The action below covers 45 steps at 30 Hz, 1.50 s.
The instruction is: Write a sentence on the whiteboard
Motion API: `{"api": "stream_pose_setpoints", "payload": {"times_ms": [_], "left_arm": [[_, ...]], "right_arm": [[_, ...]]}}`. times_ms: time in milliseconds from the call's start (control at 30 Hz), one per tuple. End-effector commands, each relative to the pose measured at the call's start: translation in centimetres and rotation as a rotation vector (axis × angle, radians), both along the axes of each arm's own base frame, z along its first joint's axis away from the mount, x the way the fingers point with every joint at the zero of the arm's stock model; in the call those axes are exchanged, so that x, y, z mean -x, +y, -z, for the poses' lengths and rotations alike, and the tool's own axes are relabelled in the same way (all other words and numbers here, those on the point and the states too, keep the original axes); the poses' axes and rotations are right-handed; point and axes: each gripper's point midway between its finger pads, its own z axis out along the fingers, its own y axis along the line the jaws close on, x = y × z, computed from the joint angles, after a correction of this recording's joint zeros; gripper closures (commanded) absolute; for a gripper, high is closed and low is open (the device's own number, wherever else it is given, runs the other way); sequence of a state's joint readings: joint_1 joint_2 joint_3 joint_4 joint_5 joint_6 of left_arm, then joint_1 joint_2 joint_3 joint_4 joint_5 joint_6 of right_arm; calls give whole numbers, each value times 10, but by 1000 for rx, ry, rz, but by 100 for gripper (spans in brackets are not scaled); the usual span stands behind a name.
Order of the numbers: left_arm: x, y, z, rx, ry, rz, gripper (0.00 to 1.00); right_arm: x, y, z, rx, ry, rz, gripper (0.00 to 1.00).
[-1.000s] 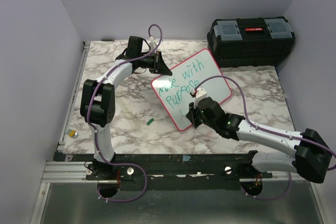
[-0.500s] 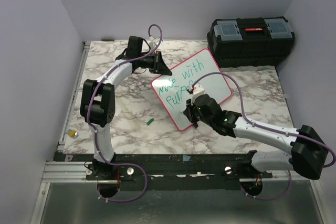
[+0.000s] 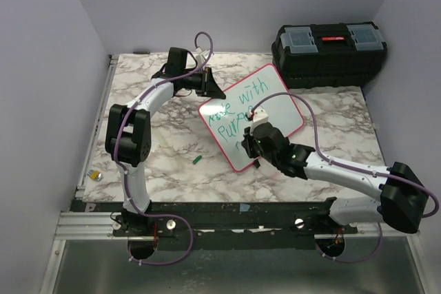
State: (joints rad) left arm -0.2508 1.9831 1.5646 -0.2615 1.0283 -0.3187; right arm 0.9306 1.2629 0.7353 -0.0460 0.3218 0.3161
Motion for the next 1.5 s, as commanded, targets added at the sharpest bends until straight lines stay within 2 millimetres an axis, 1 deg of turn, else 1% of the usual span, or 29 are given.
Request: {"api": "stream_pose_setpoints", "payload": {"times_ms": [0, 200, 400, 600, 733, 800, 967, 1167, 1300, 1467], "left_arm": [[-16, 5, -11, -28, -172, -21, 100], [-16, 5, -10, -29, -170, -20, 100], [-17, 5, -10, -29, -171, -21, 100], [-16, 5, -11, -28, -171, -20, 100], [-16, 5, -10, -29, -171, -21, 100], [-16, 6, -10, -30, -169, -21, 100], [-15, 6, -10, -30, -171, -21, 100], [-15, 6, -10, -31, -171, -22, 100], [-15, 6, -11, -31, -174, -22, 100], [-14, 6, -11, -30, -175, -21, 100]], "right_arm": [[-15, -10, -4, 41, -39, 93, 99], [-9, -15, 4, 66, -6, 88, 99], [4, -20, 9, 48, 33, 71, 99], [16, -24, 21, 42, 79, 57, 99], [20, -24, 20, 31, 87, 51, 99], [19, -24, 17, 28, 84, 55, 99], [12, -24, 0, 3, 50, 78, 99], [-2, -30, -16, -36, -9, 180, 99], [-10, -33, -18, -23, -29, 230, 99], [-17, -32, -17, -16, -38, 259, 99]]}}
